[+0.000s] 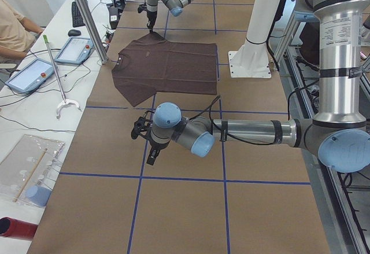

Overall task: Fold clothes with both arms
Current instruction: 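Fold the grasped sleeve inward onto the shirt body with the right gripper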

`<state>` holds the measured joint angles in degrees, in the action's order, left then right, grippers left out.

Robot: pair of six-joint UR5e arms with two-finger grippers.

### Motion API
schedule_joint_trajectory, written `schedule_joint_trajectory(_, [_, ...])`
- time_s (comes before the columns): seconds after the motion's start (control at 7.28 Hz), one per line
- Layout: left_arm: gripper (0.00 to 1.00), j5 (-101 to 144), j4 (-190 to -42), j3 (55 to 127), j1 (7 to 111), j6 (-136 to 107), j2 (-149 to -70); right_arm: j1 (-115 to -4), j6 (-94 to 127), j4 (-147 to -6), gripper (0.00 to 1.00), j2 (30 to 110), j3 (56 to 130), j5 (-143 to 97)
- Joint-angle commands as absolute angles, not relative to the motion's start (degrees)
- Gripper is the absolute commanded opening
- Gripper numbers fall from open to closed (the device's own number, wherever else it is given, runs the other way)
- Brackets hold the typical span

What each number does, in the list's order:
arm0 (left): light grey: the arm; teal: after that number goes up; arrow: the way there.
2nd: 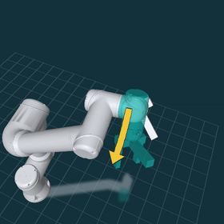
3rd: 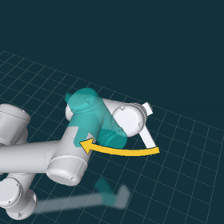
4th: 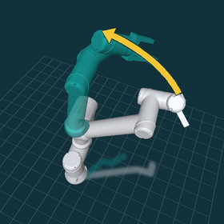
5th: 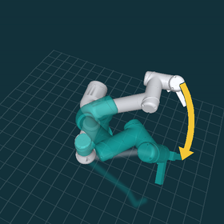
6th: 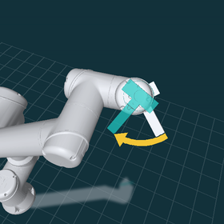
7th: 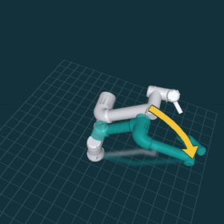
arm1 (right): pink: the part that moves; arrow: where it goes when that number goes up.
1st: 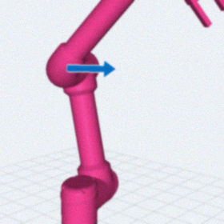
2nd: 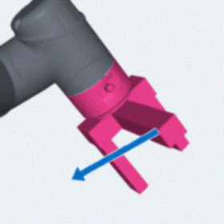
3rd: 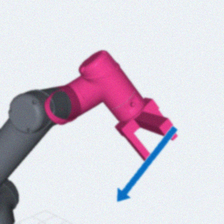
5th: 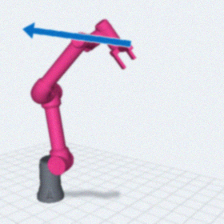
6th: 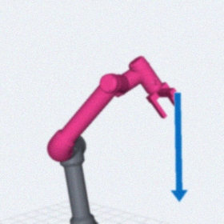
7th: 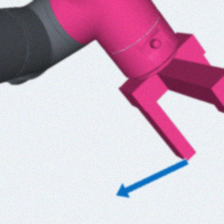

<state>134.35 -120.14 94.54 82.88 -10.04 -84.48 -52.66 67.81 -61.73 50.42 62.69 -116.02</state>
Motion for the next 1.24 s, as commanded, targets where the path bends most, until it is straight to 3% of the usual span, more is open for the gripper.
schedule_joint_trajectory(0.0, [1.0, 134.6, -120.1, 95.3, 82.9, -10.4, -84.6, -49.8, 77.1, -62.0, 0.0, 44.5, 62.1, -115.8])
schedule_joint_trajectory(0.69, [1.0, 139.4, -122.7, 95.4, 79.5, -18.6, -85.9, -45.5, 78.7, -61.7, 0.0, 34.2, 53.2, -111.6])
schedule_joint_trajectory(0.82, [1.0, 139.1, -124.3, 95.1, 77.0, -20.4, -88.3, -45.4, 78.7, -61.7, 0.98, 34.0, 53.0, -110.1])
schedule_joint_trajectory(1.1, [1.0, 137.8, -124.1, 93.7, 67.5, -34.8, -96.8, -45.7, 80.5, -61.7, 1.0, 34.2, 54.2, -107.9])
